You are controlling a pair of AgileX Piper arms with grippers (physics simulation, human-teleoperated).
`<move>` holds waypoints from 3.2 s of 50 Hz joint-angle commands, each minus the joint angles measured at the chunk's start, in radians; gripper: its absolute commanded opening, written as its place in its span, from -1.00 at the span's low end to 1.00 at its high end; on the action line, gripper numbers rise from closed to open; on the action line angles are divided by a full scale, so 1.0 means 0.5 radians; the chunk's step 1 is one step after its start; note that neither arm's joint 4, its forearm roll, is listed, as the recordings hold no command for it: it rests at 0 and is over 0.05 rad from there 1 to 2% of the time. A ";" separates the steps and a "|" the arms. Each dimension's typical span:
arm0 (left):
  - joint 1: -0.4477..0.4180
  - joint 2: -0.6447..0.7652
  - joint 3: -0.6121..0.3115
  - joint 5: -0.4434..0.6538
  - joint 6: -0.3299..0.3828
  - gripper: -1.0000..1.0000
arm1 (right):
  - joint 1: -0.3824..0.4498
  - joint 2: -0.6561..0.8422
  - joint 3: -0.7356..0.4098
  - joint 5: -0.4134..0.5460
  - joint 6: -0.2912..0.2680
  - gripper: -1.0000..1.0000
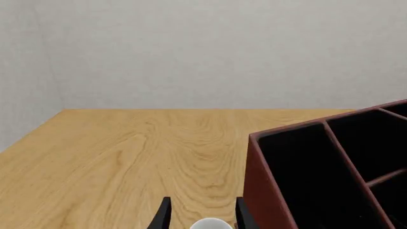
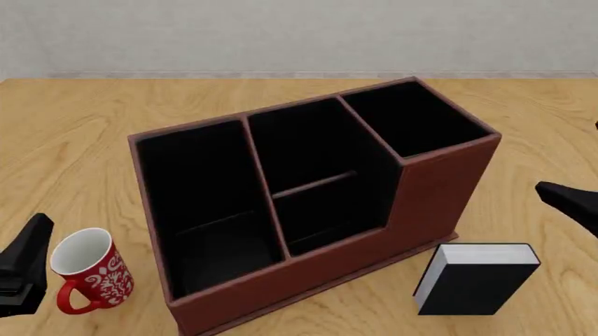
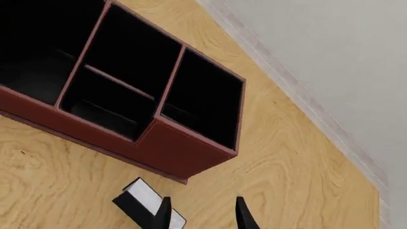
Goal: Pick up the book and place it in the right compartment of the caddy.
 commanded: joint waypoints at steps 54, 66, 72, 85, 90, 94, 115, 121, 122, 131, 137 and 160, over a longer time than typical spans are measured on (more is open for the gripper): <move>0.000 0.000 0.000 0.000 0.000 1.00 | 0.142 0.452 -0.387 0.747 -0.434 1.00; 0.000 0.000 0.000 0.000 0.000 1.00 | 0.142 0.567 -0.383 0.669 -0.434 1.00; 0.000 0.000 0.000 0.000 0.000 1.00 | 0.148 0.592 -0.345 0.635 -0.405 1.00; 0.000 0.000 0.000 0.000 0.000 1.00 | 0.258 0.578 -0.178 0.596 -0.279 1.00; 0.000 0.000 0.000 0.000 0.000 1.00 | 0.268 0.589 -0.138 0.576 -0.255 1.00; 0.000 0.000 0.000 0.000 0.000 1.00 | 0.254 0.602 -0.114 0.553 -0.255 1.00; 0.000 0.000 0.000 0.000 0.000 1.00 | 0.168 0.681 -0.077 0.446 -0.260 1.00; 0.000 0.000 0.000 0.000 0.000 1.00 | 0.211 0.673 -0.030 0.420 -0.218 1.00; 0.000 0.000 0.000 0.000 0.000 1.00 | 0.226 0.674 -0.023 0.413 -0.201 1.00; 0.000 0.000 0.000 0.000 0.000 1.00 | 0.241 0.677 0.032 0.385 -0.167 1.00; 0.000 0.000 0.000 0.000 0.000 1.00 | 0.217 0.684 0.048 0.378 -0.187 1.00; 0.000 0.000 0.000 0.000 0.000 1.00 | 0.100 0.773 0.100 0.284 -0.242 1.00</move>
